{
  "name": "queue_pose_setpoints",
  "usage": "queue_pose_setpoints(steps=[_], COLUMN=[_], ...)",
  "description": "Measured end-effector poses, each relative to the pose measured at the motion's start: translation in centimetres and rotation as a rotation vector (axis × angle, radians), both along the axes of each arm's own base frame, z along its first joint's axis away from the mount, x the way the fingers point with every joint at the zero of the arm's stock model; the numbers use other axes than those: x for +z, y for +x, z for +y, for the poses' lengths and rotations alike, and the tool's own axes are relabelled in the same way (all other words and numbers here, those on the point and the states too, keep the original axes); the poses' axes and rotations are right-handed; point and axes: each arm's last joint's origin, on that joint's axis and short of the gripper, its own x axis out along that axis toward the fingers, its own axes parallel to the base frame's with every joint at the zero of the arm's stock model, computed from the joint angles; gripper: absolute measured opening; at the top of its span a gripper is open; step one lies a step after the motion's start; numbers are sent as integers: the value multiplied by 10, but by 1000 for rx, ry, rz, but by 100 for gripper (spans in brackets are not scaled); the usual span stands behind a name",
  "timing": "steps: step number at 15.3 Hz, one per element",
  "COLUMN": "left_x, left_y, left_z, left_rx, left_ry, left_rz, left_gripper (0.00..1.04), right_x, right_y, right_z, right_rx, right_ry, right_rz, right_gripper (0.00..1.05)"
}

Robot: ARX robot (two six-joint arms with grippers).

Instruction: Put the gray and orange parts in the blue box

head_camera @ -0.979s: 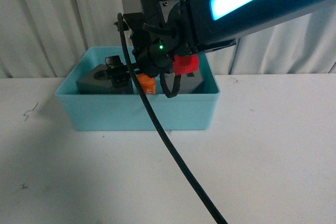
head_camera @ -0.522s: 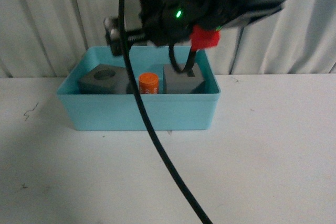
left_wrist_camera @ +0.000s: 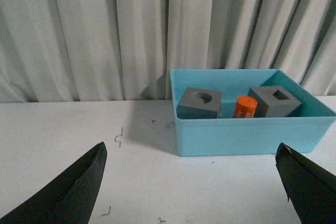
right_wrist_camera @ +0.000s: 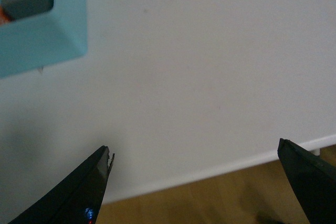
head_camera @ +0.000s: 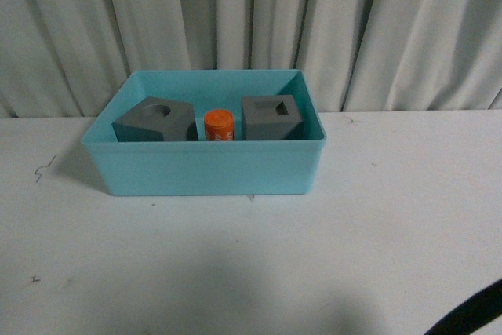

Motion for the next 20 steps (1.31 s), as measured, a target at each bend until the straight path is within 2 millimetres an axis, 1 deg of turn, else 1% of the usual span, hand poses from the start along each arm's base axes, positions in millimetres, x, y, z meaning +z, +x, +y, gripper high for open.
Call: queue_pose_setpoints(steps=[1,2,3,4,5,6,7,8,9,10,11,20], left_x=[0,0,0,0,0,0,0,0,0,0,0,0], left_y=[0,0,0,0,0,0,0,0,0,0,0,0], left_z=[0,0,0,0,0,0,0,0,0,0,0,0], left_rx=[-1,2,1,-1,0,0,0,0,0,0,1,0], left_ry=[0,0,0,0,0,0,0,0,0,0,0,0], left_rz=[0,0,0,0,0,0,0,0,0,0,0,0], left_gripper=[98,98,98,98,98,98,98,98,98,98,98,98], right_x=[2,-6,-13,-6,0,0,-2,-9,-13,-10,-7,-7], right_y=[8,0,-9,-12,-15,-18,-21,-24,-25,-28,-32,-48], right_z=[-2,-7,-14,-18,-21,-24,-27,-29,-31,-34,-44,-43], right_rx=[-18,24,37,37,45,54,56,56,60,58,43,61], right_ry=[53,6,-49,-82,-99,-116,-123,-127,-140,-138,-144,-138], right_rz=[-257,-391,-480,-564,-606,-611,-609,-613,-580,-603,-622,-618], right_gripper=[88,77,66,55,44,32,21,10,2,2,2,2])
